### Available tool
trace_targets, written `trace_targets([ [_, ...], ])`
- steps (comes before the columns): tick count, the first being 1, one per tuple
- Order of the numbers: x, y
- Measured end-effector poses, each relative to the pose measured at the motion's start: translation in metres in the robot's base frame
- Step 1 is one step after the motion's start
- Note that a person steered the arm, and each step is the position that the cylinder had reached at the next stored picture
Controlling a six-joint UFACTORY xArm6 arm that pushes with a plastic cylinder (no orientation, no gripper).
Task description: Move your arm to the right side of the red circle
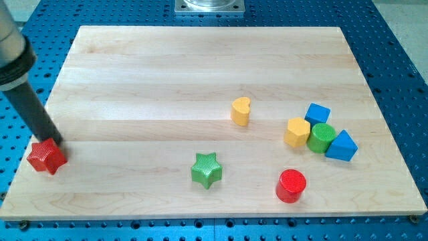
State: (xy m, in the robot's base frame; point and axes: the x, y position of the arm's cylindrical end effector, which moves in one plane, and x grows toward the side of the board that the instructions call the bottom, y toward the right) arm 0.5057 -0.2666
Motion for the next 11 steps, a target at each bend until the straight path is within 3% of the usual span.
trace_targets([
  [2, 0.055, 0.018],
  [3, 0.033, 0.065],
  [7, 0.021, 0.348],
  [8, 0.046, 0.418],
  [9, 0.087, 0.445],
  [11, 0.107, 0.424],
])
